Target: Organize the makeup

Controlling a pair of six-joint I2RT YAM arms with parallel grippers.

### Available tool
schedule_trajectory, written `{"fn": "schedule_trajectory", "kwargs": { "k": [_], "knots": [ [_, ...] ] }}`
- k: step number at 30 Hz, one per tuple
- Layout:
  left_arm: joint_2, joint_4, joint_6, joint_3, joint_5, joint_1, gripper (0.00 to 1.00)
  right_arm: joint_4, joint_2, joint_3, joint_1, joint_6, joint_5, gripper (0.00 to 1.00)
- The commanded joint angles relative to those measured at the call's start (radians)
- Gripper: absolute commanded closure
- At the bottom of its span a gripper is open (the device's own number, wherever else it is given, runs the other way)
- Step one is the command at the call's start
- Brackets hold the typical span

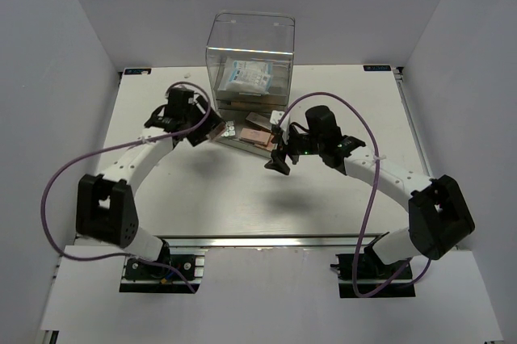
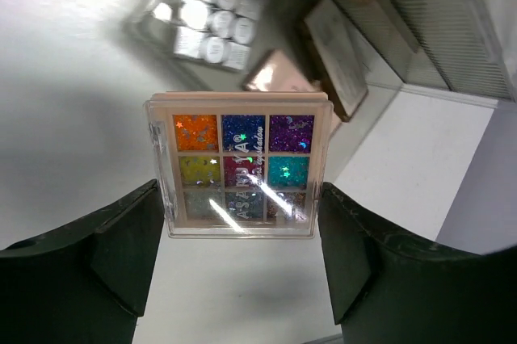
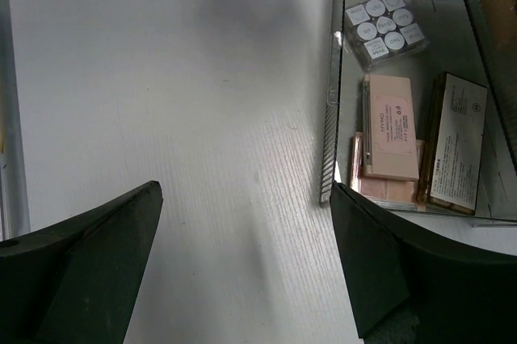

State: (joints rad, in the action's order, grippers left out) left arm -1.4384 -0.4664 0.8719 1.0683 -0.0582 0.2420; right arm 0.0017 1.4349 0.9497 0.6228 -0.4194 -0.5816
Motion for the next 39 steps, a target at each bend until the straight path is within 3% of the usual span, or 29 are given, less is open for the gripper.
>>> {"fn": "schedule_trajectory", "kwargs": {
  "k": [1,3,4,6,7,12,18,21,23,26,27,30,37,39],
  "knots": [
    [-0.123,0.020,-0.031,0.122,-0.035,0.036,0.84,0.044,-0.050,0.014,-0.006,0.013,0.011,0.11],
    [-0.210,0.005,-0.047,0.179,-0.029,0.045,0.78,0.046,-0.062,0.003,-0.011,0.016,0.014,0.11],
    [-0.238,-0.024,-0.053,0.209,-0.020,0.048,0.56,0.044,-0.065,0.000,-0.012,0.018,0.012,0.11],
    [-0.289,-0.044,-0.068,0.291,-0.006,0.051,0.38,0.046,-0.074,-0.009,-0.015,0.022,0.009,0.11],
    [-0.336,-0.057,-0.077,0.317,-0.005,0.052,0.02,0.046,-0.076,-0.011,-0.015,0.021,0.009,0.11],
    [-0.431,-0.078,-0.080,0.433,-0.014,0.056,0.02,0.049,-0.087,-0.023,-0.021,0.021,0.009,0.11],
    [-0.395,-0.061,-0.065,0.437,-0.023,0.059,0.02,0.037,-0.085,-0.034,-0.021,-0.010,-0.001,0.11],
    [-0.318,-0.052,-0.067,0.386,-0.016,0.057,0.02,-0.032,-0.074,-0.029,-0.020,-0.122,-0.070,0.11],
    [-0.245,-0.049,-0.071,0.351,-0.008,0.049,0.02,-0.127,-0.047,-0.006,-0.021,-0.356,-0.194,0.11],
    [-0.148,-0.015,-0.065,0.227,0.000,0.022,0.02,-0.308,0.031,0.058,0.000,-0.650,-0.300,0.30],
    [-0.073,0.004,-0.062,0.190,0.001,0.013,0.02,-0.346,0.063,0.090,0.015,-0.683,-0.278,0.50],
    [0.036,0.009,-0.059,0.063,0.001,-0.046,0.02,-0.466,0.227,0.259,0.081,-0.713,-0.155,1.00],
    [0.314,-0.087,-0.068,-0.134,0.040,-0.145,0.02,-0.364,0.547,0.526,0.179,-0.388,0.181,1.00],
    [0.390,-0.118,-0.059,-0.189,0.078,-0.150,0.02,-0.306,0.626,0.561,0.196,-0.317,0.340,1.00]
  ]
}}
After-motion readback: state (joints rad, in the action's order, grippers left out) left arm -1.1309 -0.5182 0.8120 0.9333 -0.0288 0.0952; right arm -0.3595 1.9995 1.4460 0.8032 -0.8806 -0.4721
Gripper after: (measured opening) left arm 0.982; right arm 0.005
